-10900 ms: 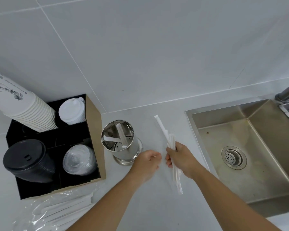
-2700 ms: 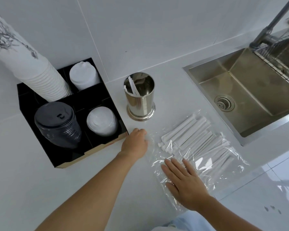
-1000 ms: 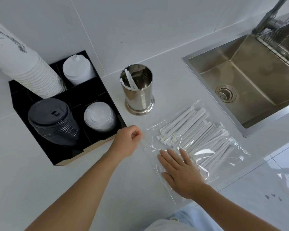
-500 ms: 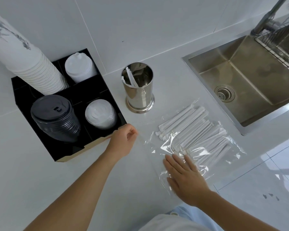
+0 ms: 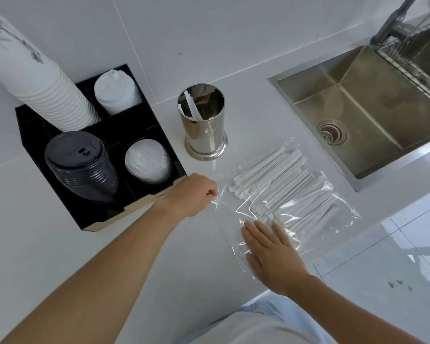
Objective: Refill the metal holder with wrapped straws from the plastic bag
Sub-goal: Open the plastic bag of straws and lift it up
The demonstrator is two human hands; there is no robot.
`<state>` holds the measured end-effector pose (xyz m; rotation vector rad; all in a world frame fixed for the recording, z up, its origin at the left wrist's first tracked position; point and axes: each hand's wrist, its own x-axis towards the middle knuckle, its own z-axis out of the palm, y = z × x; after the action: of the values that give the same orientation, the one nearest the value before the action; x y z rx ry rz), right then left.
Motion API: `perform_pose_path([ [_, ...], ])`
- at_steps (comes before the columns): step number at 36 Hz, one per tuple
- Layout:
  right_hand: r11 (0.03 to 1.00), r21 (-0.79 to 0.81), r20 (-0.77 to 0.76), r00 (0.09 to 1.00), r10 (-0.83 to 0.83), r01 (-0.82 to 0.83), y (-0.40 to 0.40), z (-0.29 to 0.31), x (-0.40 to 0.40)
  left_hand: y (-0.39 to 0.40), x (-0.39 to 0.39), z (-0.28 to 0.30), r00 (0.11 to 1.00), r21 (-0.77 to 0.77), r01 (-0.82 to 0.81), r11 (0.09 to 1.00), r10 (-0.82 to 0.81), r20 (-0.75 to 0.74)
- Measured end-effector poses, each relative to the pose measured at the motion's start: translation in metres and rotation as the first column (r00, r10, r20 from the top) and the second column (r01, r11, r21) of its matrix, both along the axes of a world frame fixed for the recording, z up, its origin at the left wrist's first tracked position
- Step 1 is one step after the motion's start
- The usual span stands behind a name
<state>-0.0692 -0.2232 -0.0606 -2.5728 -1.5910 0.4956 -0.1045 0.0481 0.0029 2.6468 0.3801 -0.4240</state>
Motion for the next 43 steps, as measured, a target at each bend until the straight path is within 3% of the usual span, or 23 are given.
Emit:
perform_pose_path([
  [10,1.0,-0.005,-0.015,1.0,-0.016,0.016,-0.015,0.0,-0.004,0.002,-0.015,-0.001,0.997,-0.055,0.041,0.998,-0.044,-0.056],
  [19,1.0,-0.005,-0.025,0.999,-0.031,0.031,-0.015,-0.002,-0.006,-0.031,0.003,-0.011,0.987,0.173,0.155,0.973,-0.144,-0.071],
  [26,0.999,0.008,-0.042,0.999,-0.035,0.035,-0.021,-0.004,-0.004,-0.023,-0.009,-0.019,0.994,0.06,0.078,0.995,-0.073,-0.08],
  [30,0.998,0.013,-0.045,0.997,-0.058,0.059,-0.025,-0.004,-0.007,-0.021,-0.022,-0.024,0.997,0.079,0.061,0.995,-0.056,-0.059],
  [38,0.998,0.055,-0.098,0.995,-0.026,0.031,-0.026,-0.002,-0.001,-0.066,-0.019,-0.023,0.986,0.099,0.164,0.981,-0.166,0.01],
  [43,0.982,0.118,-0.014,0.989,-0.147,0.148,-0.025,0.016,0.026,-0.07,-0.023,-0.033,0.994,0.066,0.108,0.992,-0.109,0.01],
])
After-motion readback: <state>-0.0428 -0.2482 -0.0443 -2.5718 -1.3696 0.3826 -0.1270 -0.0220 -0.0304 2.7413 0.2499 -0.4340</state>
